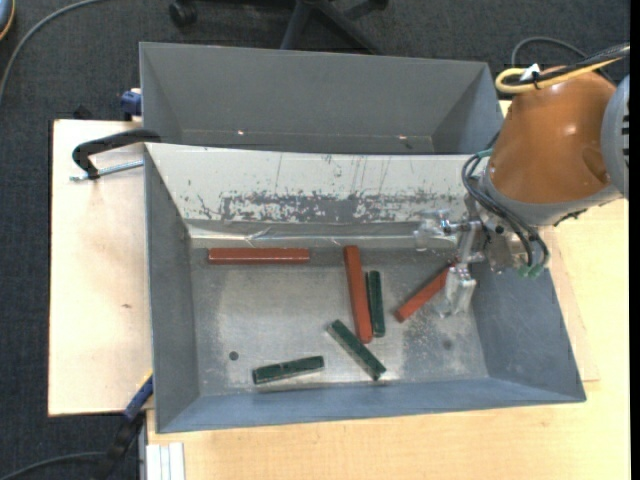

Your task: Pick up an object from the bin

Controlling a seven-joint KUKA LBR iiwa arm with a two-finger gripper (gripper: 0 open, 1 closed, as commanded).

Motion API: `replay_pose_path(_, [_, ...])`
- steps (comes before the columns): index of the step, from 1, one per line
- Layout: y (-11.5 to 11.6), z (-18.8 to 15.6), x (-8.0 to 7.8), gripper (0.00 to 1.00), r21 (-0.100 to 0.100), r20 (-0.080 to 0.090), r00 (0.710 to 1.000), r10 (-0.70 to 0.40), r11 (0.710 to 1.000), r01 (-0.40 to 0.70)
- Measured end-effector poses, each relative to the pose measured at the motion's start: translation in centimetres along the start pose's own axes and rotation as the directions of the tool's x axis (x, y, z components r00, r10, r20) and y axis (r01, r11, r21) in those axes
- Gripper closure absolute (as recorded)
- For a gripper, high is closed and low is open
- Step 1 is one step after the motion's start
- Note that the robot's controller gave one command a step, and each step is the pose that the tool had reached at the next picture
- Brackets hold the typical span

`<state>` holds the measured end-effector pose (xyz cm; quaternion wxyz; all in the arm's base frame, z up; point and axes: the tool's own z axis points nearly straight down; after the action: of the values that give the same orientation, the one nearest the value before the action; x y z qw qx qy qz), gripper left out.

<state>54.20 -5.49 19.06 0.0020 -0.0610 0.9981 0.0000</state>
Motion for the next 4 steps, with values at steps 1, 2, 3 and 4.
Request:
replay_pose_path(1, [-0.7, 2.3, -4.2, 0.00, 0.001, 0.004, 0.951, -0.308, 0.951, 0.308])
replay_pose_path(2, [-3.1, 4.2, -5.0, 0.00, -0.001, 0.001, 0.902, -0.431, 0.902, 0.431])
replay_pose_path(3, [-2.5, 9.1, -4.6, 0.00, -0.001, -0.001, 0.769, -0.639, 0.769, 0.639])
replay_pose_path(4, [-2.7, 12.0, -5.6, 1.00, -0.001, 0.002, 0.607, -0.795, 0.607, 0.795])
